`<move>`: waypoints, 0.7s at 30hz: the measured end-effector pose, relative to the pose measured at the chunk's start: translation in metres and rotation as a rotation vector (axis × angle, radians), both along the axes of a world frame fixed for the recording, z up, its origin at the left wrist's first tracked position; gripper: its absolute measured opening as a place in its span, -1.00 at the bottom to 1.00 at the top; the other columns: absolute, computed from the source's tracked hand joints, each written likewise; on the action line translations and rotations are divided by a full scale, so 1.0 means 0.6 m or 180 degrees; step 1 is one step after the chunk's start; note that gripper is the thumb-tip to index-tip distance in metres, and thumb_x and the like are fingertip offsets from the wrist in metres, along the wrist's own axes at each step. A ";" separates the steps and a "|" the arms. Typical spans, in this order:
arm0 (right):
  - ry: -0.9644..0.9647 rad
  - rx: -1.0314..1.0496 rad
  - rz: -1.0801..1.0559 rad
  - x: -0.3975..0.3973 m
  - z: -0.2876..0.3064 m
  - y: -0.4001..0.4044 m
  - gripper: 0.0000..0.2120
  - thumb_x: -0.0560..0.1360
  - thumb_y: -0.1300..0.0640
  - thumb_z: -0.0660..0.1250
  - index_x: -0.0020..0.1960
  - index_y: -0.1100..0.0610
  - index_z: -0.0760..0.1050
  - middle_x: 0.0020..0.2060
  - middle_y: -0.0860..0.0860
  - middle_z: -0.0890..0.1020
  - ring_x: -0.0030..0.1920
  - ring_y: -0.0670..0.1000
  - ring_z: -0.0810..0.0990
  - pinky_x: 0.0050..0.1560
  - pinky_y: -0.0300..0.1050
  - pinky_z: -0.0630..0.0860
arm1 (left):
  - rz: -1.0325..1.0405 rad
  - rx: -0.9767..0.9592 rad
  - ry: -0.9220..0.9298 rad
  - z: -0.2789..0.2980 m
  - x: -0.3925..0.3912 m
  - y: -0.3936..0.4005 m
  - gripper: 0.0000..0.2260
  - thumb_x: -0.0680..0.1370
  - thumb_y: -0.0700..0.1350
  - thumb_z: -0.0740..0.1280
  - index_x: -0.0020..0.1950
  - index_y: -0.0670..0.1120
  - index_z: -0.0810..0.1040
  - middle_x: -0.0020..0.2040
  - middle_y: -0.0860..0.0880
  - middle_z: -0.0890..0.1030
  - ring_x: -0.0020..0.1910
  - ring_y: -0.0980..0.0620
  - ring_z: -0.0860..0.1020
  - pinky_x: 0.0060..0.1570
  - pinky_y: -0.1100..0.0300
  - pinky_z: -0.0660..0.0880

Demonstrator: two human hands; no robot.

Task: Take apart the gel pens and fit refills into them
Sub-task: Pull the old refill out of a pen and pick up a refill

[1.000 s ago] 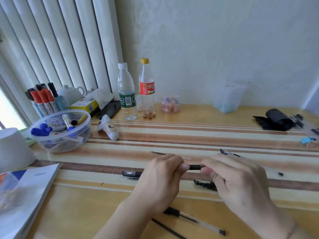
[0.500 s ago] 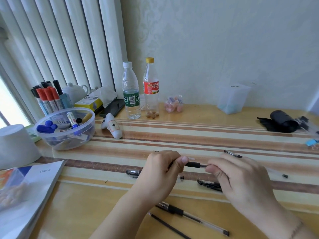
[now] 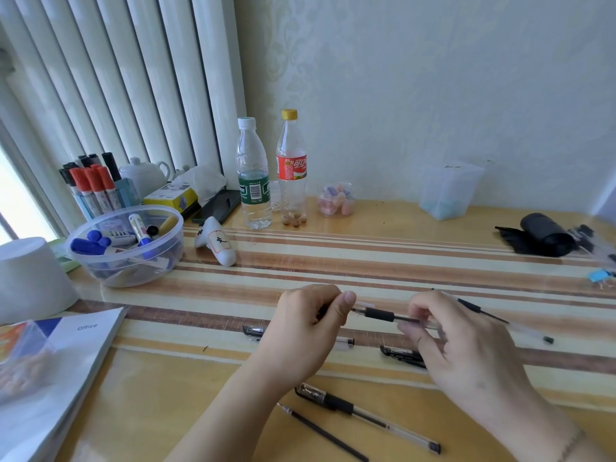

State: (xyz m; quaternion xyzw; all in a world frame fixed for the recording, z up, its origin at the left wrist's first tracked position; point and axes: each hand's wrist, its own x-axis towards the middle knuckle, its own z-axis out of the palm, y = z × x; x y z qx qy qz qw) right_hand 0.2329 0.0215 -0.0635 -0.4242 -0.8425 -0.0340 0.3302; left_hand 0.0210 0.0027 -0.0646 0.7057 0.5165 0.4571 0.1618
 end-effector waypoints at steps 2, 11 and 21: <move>-0.0005 0.0044 -0.0012 0.000 0.004 0.001 -0.80 0.33 0.08 0.48 -0.07 0.08 0.57 -0.33 -0.23 0.55 -0.37 -0.34 0.41 -0.37 -0.56 0.19 | 0.0030 -0.0107 -0.0172 0.004 -0.005 0.000 -0.64 0.63 -0.04 0.23 -0.32 -0.18 0.45 -0.50 0.10 0.30 -0.51 0.15 0.26 -0.46 0.33 0.22; -0.0380 -0.0571 -0.1289 0.047 0.014 0.039 -0.85 0.47 -0.05 0.27 -0.09 -0.08 0.61 -0.54 -0.14 0.57 -0.58 -0.06 0.47 -0.62 -0.26 0.25 | 0.0636 -0.0262 -0.0330 0.004 -0.067 0.018 -0.70 0.61 -0.06 0.25 -0.22 -0.23 0.50 -0.48 0.03 0.34 -0.54 0.15 0.29 -0.52 0.35 0.25; 0.0009 -0.0624 -0.0041 0.000 0.025 0.019 -0.66 0.31 0.35 0.51 -0.08 -0.06 0.70 -0.45 -0.50 0.46 -0.40 -0.34 0.50 -0.46 -0.55 0.31 | 0.0197 -0.0387 -0.0607 0.006 -0.056 0.011 -0.70 0.61 0.00 0.24 -0.21 -0.18 0.51 -0.50 0.08 0.31 -0.52 0.14 0.26 -0.46 0.21 0.27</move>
